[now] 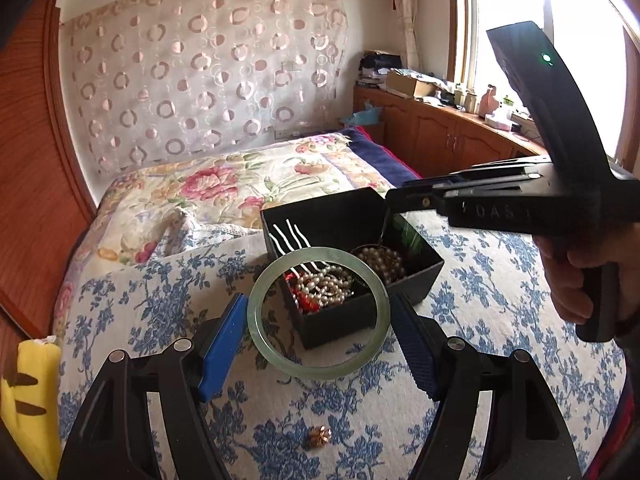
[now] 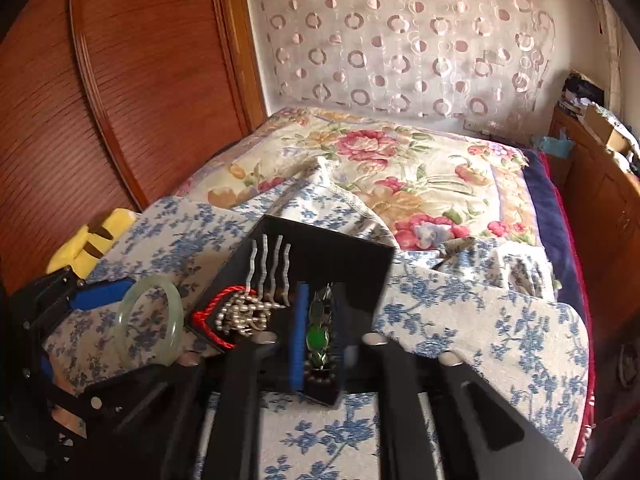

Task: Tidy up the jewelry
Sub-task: 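Carry the pendant and bangle over the box and open both tools, then move the right tool to the gold ring while the left tool approaches the gold charm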

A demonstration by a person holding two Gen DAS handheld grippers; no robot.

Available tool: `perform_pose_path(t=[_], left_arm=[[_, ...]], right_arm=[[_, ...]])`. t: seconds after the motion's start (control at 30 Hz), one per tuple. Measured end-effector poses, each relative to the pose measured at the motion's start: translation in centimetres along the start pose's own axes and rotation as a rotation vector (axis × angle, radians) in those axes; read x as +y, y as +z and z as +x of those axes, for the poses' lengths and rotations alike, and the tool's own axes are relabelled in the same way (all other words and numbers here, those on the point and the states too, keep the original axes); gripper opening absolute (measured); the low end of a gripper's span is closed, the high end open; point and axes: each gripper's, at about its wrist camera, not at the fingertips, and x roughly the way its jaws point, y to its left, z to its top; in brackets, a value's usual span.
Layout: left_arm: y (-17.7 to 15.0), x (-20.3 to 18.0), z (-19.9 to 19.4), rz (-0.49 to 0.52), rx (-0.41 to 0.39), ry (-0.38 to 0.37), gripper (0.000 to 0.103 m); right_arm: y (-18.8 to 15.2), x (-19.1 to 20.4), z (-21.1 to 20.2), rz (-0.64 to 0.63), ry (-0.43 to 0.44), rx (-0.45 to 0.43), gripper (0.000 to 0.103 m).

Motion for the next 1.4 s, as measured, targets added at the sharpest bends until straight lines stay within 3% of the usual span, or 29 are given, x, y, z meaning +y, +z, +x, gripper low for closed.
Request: perform_pose_path(t=[0.73,0.9,1.03,1.4], left_arm=[[3.8,-1.1,6.2,0.009,0.029,0.031,0.069],[4.2,-1.1,6.7,0.002,0.036,0.042,0.069],[4.2,-1.3,6.2,0.001,0.013,0.038,0.078],[2.2,-1.5,1.9,0.019,-0.008,0.009,0.078]], right_arm=[[-4.9,-6.5,-1.5,0.062,-0.067,0.027,0.045],[-5.4,-6.3,-1.9,0.058,-0.056,0.019,0.045],[-5.8,-5.5,-2.3,0.040,-0.046,0.011,0.045],[-9.3,-1.2,-3.7,-0.024,0.020,0.001,0.045]])
